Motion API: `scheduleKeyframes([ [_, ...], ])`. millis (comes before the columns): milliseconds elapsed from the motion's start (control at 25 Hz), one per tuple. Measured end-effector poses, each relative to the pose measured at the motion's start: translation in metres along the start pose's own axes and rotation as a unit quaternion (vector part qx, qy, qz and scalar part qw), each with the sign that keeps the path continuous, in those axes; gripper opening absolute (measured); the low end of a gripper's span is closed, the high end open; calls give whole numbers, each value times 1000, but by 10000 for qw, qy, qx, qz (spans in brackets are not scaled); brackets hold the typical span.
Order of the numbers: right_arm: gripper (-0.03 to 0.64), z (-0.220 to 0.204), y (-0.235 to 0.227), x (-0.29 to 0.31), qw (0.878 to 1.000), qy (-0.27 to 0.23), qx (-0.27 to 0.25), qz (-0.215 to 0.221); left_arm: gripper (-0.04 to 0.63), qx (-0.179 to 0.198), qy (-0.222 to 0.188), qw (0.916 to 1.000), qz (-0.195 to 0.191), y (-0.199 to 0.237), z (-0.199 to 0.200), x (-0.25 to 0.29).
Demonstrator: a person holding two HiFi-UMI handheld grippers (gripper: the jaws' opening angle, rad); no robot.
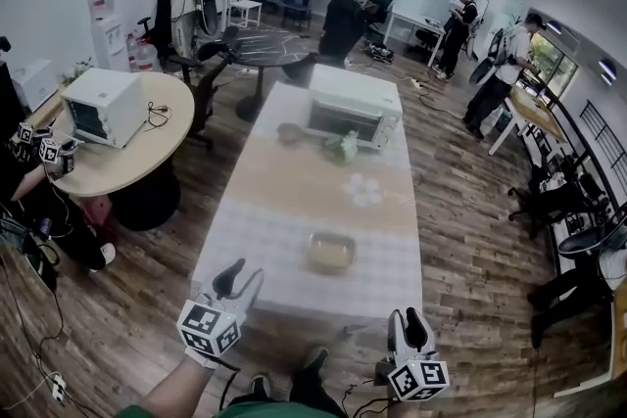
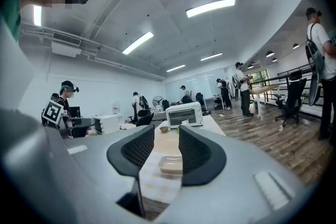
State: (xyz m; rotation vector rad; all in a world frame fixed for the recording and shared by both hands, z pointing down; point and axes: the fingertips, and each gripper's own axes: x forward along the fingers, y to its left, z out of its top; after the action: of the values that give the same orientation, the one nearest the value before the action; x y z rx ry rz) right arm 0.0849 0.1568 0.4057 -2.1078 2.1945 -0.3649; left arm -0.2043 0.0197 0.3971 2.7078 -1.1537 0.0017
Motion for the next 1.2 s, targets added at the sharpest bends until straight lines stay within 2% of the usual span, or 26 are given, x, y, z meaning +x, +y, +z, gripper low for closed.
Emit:
scheduleKeyframes([
  [240,137,-7,-58,64,9990,152,220,349,172,155,-76,9992,358,-3,6,64],
  [400,137,2,-89,119,9974,235,151,664,172,170,-120,9982,558,1,12,117],
  [560,137,3,-123,164,9955,407,170,843,172,199,5,9977,650,-5,7,162],
  [680,137,-16,-143,195,9922,772,131,967,172,298,210,9961,804,-2,-3,181],
  [920,137,-76,-169,236,9777,1709,520,1102,172,250,594,9931,975,11,-30,198],
  [1200,137,-113,-166,273,9681,2149,713,1070,172,105,1016,9908,889,46,-58,221],
])
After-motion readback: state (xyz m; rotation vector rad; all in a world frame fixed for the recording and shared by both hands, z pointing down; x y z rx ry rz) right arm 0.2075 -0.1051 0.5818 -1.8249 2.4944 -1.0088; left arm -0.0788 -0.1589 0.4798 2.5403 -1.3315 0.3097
